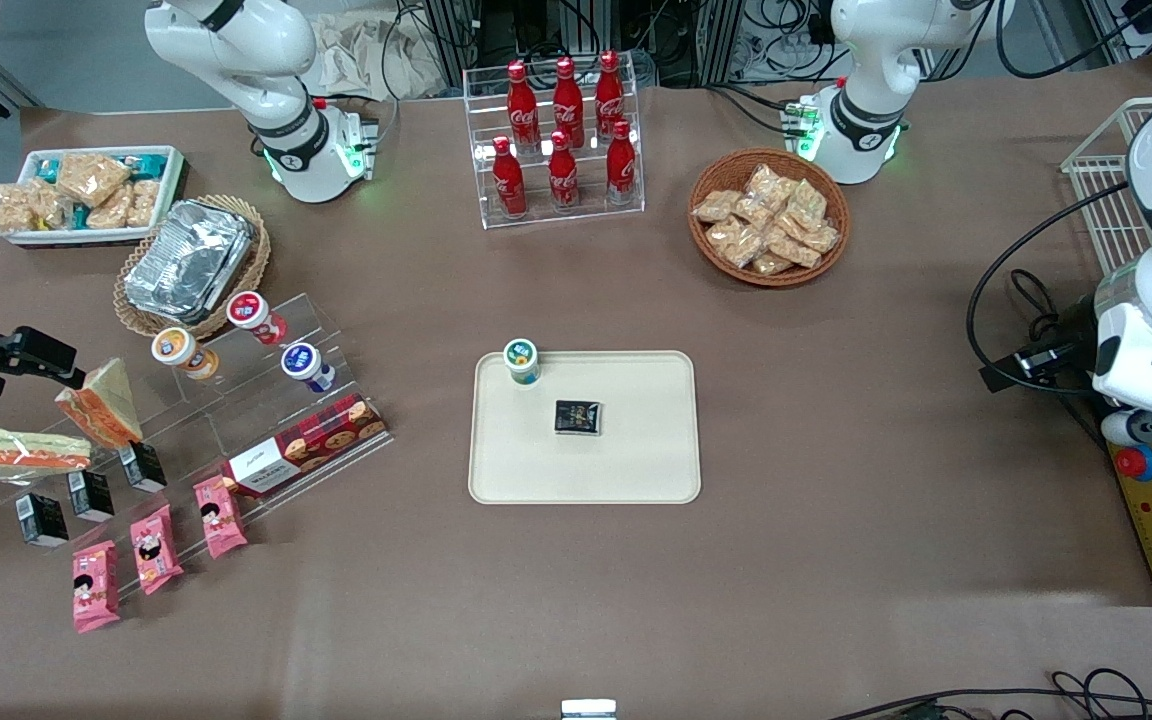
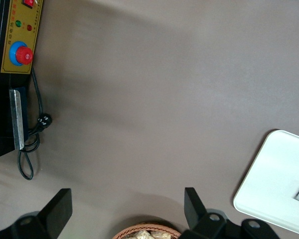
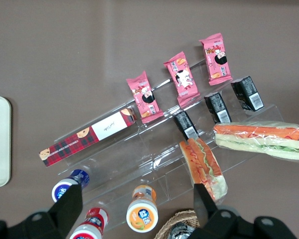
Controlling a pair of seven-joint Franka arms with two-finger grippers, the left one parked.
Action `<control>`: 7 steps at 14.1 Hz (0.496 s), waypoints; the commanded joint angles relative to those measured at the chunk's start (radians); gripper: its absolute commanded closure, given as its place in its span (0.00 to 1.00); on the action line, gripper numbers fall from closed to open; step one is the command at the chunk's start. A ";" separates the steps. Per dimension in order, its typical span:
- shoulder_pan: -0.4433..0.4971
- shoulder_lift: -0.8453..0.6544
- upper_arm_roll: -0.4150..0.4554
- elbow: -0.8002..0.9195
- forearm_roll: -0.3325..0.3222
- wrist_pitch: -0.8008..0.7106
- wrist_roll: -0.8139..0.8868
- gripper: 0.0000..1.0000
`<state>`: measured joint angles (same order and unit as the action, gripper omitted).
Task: Place sandwich on tray
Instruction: 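Move the right gripper down to the wrapped orange sandwich on the display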
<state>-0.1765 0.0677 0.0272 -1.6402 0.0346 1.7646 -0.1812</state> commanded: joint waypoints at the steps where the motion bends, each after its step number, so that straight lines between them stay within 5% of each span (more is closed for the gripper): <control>1: 0.005 -0.003 -0.001 0.007 -0.018 -0.019 0.020 0.01; 7: 0.002 -0.002 -0.001 0.011 -0.012 -0.013 0.020 0.01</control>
<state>-0.1765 0.0677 0.0270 -1.6401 0.0342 1.7629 -0.1798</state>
